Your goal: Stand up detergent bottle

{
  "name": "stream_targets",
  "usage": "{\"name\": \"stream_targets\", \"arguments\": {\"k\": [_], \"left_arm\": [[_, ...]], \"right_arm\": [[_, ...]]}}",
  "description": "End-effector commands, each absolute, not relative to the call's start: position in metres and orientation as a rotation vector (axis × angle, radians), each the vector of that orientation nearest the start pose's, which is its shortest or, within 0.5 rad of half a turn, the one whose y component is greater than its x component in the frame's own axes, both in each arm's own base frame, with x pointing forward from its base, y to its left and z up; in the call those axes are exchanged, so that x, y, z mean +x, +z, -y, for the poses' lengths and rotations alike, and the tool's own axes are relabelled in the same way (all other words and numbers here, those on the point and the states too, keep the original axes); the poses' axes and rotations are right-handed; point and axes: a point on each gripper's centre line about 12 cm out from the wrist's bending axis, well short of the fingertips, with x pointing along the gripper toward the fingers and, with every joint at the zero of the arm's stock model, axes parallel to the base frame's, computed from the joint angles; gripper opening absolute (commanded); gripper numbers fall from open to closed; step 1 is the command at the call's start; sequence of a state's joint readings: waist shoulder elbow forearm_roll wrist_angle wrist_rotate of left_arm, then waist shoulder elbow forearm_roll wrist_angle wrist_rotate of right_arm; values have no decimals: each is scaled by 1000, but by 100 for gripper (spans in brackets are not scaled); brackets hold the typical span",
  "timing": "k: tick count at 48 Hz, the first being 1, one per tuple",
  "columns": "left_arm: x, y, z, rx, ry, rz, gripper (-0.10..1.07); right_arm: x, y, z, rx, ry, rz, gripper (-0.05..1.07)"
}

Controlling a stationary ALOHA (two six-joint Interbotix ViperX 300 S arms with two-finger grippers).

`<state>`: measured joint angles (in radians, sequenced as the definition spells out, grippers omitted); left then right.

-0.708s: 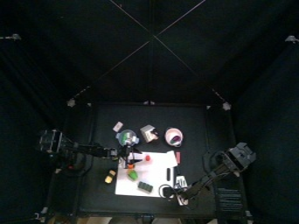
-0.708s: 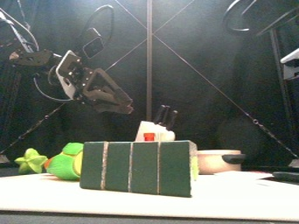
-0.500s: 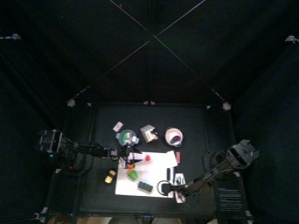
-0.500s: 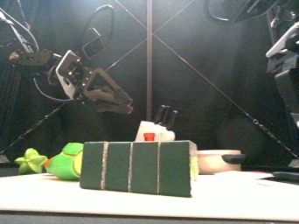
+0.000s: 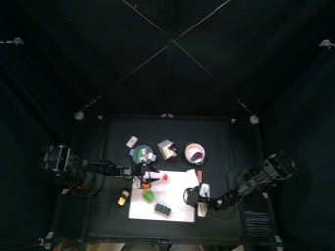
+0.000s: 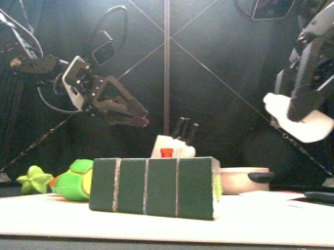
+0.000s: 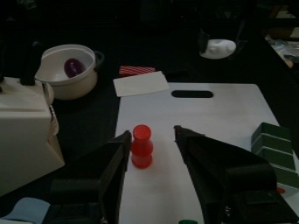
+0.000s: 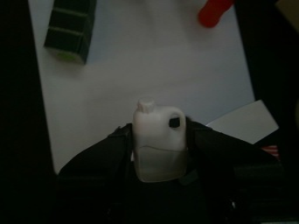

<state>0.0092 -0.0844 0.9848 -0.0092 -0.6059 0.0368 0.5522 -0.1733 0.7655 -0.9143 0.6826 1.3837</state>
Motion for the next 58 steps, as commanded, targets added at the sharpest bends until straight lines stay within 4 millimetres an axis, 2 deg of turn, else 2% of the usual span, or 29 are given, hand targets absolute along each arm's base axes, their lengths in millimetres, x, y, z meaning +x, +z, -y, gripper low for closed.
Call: {"name": "stream_targets", "arguments": {"k": [1, 28, 44, 58], "left_arm": [[336, 171, -4, 28, 12, -261, 83], [333, 168, -5, 28, 15, -273, 83], [332, 167, -5, 28, 15, -275, 83], [332, 166, -6, 27, 18, -278, 83]], "right_arm": [[296, 191, -102, 17, -250, -751, 66], [309, 184, -66, 49, -380, -478, 66], [313, 167, -52, 67, -495, -342, 66], [325, 146, -46, 105, -589, -232, 66]]}}
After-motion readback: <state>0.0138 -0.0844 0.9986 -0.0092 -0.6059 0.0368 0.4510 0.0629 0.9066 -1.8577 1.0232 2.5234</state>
